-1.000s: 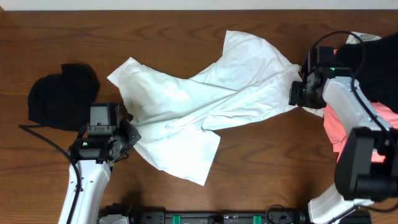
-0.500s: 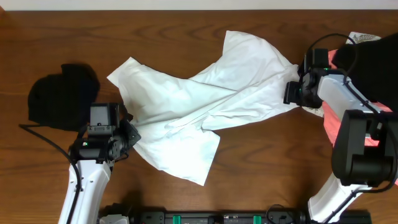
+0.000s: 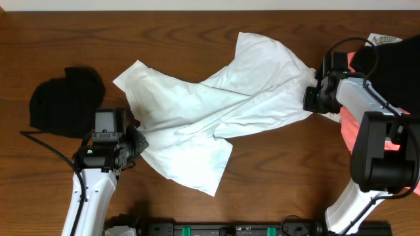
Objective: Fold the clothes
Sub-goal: 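Lift the T-shirt with both grippers and stretch it apart sideways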
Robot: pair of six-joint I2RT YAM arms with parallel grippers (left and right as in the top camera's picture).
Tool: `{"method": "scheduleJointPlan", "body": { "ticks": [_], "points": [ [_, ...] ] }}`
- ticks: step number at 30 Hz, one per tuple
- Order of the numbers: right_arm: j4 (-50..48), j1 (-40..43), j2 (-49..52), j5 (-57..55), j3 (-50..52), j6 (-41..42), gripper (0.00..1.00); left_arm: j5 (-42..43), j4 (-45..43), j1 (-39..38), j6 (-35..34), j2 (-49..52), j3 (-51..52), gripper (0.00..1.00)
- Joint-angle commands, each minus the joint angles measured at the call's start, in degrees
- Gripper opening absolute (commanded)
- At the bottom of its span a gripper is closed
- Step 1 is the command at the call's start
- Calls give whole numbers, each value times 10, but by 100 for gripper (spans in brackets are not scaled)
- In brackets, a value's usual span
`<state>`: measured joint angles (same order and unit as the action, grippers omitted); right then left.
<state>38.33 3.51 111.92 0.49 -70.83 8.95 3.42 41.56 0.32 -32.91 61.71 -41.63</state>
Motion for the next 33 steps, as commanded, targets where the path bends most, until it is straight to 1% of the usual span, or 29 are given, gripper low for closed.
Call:
{"method": "scheduleJointPlan", "body": {
  "ticks": [1,6,9,11,16,26,30,33],
  "points": [
    [15,0,-58,11,-25,2,1,-4,0,4,38,0,-18,6],
    [50,1,-169,10,-67,-17,1,-2,25,4,75,0,-103,6],
    [53,1,-227,10,-75,-24,1,-2,43,4,79,0,-161,6],
    [56,1,-264,8,-75,-24,1,-2,53,4,94,0,-193,6],
    [76,2,-326,-21,-75,-24,1,-3,81,4,125,0,-248,6],
    [72,3,-425,-59,-100,-35,1,-2,158,33,153,-4,-354,6],
    [57,3,-435,-74,-113,-35,1,-2,151,37,153,-8,-378,6],
    [42,3,-419,-74,-113,-35,1,-2,125,37,153,3,-378,6]
  ]
}}
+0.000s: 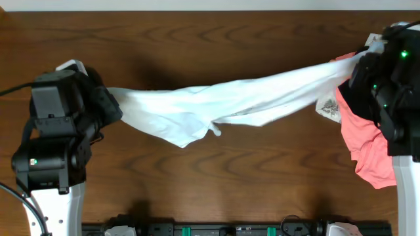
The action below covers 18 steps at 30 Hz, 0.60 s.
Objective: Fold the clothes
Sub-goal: 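Lift the T-shirt with both grippers and stretch it apart sideways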
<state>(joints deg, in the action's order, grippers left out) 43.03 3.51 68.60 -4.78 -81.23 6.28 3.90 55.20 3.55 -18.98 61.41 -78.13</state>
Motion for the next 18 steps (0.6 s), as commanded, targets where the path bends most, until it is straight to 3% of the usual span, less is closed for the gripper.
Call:
{"method": "scheduleJointPlan", "body": {
  "ticks": [1,7,14,18],
  "points": [
    [-7,3,24,-21,-9,-8,1,-7,-18,4,14,15,-13,6],
    [-24,3,130,-16,-9,-8,1,0,-71,4,14,114,-13,6],
    [-185,3,276,91,-13,-8,1,112,-266,4,12,250,-24,6],
    [-241,5,285,93,-45,26,1,147,-309,4,14,275,-91,6]
  ]
}}
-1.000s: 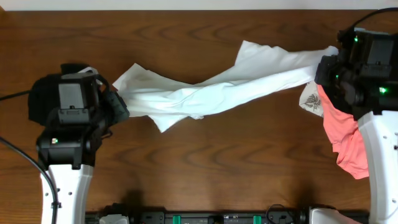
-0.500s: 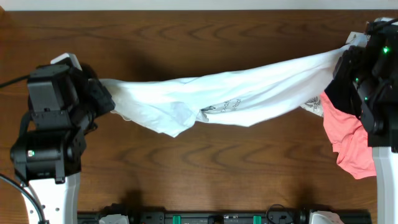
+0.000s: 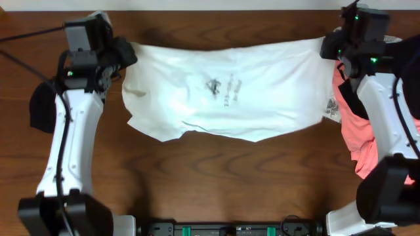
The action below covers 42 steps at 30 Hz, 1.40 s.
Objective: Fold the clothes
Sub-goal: 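Lift the T-shirt with both grippers and stretch it apart sideways, then lay the stretched T-shirt flat on the table with both grippers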
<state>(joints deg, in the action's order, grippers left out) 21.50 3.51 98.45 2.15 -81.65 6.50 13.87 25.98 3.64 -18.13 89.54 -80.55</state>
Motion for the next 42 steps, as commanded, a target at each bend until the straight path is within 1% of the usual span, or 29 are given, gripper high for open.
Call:
{"method": "scheduleJointPlan", "body": {
  "ticks": [1,3,5,9,11,13,17,19,20,22,25,26,28,29,31,34,36,39,42],
  "points": [
    [-31,7,-15,24,-58,29,1,48,-17,3,15,-6,-90,6],
    [-23,12,-15,24,-102,29,1,47,-7,3,32,-6,-141,6],
    [-1,15,-15,24,-144,28,1,47,18,3,34,-6,-190,6],
    [67,18,-15,24,-200,22,1,47,72,3,36,-6,-237,6],
    [106,18,-15,23,-207,9,1,46,107,3,37,-6,-237,6],
    [160,18,-15,21,-207,-5,1,45,162,3,55,-1,-236,6],
    [323,18,-15,-37,-207,-10,1,42,297,3,101,16,-223,6],
    [435,18,-14,-69,-206,-10,1,18,355,3,106,29,-209,6],
    [453,18,-14,-73,-206,-10,1,7,377,3,106,36,-202,6],
    [518,18,-14,-86,-203,-10,1,-18,410,3,106,52,-180,6],
    [586,18,-14,-95,-198,-10,1,-35,421,3,106,76,-136,8],
    [604,18,-14,-95,-196,-10,1,-35,421,3,106,87,-120,12],
    [621,18,-14,-95,-191,-10,1,-35,413,3,106,103,-97,14],
    [625,18,-14,-95,-187,-10,1,-35,405,3,106,114,-80,22],
    [622,18,-14,-95,-176,-10,1,-35,399,3,106,128,-67,35],
    [619,18,-14,-95,-156,-10,1,-34,400,3,106,138,-57,45],
    [614,18,-14,-94,-138,-10,1,-34,404,3,106,139,-57,47],
    [602,18,-14,-94,-113,-10,1,-30,421,3,104,131,-57,48],
    [587,18,-14,-94,-94,-10,1,-1,459,-3,104,125,-57,48]
  ]
}}
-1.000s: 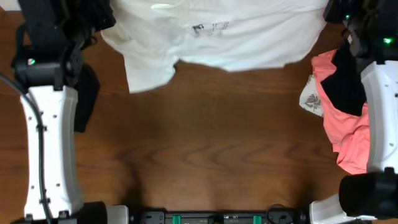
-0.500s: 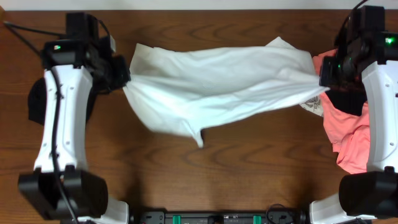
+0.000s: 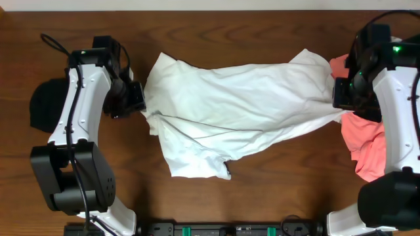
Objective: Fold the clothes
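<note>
A white T-shirt (image 3: 239,108) lies wrinkled across the middle of the wooden table (image 3: 275,190), with one flap reaching toward the front at the lower left. My left gripper (image 3: 140,99) is at the shirt's left edge, and creases run toward it. At the shirt's right edge my right gripper (image 3: 336,98) has the cloth bunched up against it. Each gripper looks shut on a pinch of the cloth, though the fingers themselves are hard to make out from above.
A black garment (image 3: 44,110) lies at the far left, behind the left arm. A coral-pink garment (image 3: 369,147) lies at the right edge, under the right arm. The table's back edge runs along the top of the view.
Both grippers have come forward from the back edge and lower. The shirt, then held stretched flat with its print showing, now lies slack and creased on the table.
At first the shirt lay crumpled with a gripper at each end. Then it hung stretched as a twisted band between the raised grippers. After that it was spread wide near the back edge. Now it rests on the table, both grippers at its sides.
</note>
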Robot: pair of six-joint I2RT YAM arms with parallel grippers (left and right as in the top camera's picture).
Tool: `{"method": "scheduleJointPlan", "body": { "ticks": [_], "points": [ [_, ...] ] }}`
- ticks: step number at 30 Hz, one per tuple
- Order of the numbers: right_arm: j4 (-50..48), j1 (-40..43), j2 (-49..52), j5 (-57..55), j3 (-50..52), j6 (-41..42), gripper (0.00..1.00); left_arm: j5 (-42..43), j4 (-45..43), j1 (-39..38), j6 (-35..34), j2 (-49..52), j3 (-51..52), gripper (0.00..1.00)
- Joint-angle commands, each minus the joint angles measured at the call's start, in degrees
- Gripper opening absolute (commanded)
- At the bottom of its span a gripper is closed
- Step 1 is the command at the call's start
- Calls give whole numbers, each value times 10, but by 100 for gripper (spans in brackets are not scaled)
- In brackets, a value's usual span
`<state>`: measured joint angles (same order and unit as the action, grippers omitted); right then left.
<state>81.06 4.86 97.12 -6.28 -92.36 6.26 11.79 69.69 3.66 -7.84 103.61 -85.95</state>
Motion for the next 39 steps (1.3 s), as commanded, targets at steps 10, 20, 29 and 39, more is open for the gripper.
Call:
{"method": "scheduleJointPlan", "body": {
  "ticks": [10,20,29,39],
  "points": [
    [-37,4,0,-10,21,-8,1,45,82,-80,5,-25,34,48],
    [-50,4,0,-10,21,-23,1,58,-63,-106,-54,-46,230,47],
    [-47,4,0,-8,21,-23,1,55,-209,-106,-53,-46,318,49],
    [-45,4,0,-8,21,-23,1,56,-268,-106,-53,-46,344,51]
  ]
}}
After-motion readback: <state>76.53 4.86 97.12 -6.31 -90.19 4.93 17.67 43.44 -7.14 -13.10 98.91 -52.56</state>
